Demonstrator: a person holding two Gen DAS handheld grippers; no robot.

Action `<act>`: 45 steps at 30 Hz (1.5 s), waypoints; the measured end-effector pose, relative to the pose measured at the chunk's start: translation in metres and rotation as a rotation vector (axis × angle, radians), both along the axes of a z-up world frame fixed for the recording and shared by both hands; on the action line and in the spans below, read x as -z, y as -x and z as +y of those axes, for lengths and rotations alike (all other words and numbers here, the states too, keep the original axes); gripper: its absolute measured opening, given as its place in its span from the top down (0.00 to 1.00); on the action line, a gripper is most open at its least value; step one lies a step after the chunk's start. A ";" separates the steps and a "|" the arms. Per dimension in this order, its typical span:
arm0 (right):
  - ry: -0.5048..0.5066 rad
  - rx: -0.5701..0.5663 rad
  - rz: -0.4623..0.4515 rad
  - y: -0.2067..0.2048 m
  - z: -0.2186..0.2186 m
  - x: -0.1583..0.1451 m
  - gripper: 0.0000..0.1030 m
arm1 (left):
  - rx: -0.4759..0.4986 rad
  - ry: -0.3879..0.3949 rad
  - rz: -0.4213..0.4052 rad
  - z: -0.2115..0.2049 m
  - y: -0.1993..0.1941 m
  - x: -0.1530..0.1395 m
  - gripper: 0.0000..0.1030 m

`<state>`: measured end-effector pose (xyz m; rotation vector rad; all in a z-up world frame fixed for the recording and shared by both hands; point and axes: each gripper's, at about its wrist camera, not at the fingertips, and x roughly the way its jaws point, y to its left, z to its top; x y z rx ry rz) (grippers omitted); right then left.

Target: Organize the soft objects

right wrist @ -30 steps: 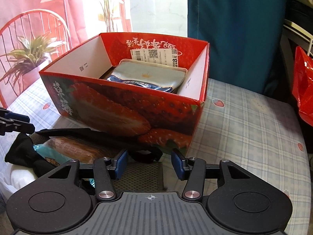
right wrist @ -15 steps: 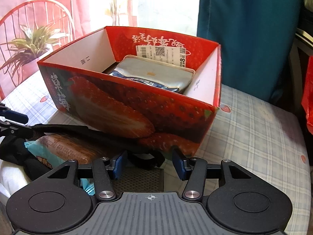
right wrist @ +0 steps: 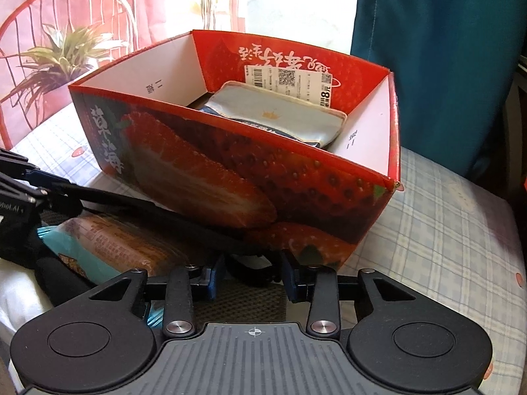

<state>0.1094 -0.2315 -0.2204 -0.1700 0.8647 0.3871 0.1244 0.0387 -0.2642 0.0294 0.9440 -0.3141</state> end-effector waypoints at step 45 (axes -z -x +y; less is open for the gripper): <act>-0.145 0.099 -0.132 0.019 -0.019 -0.026 0.94 | -0.138 0.097 -0.145 0.019 0.005 -0.027 0.99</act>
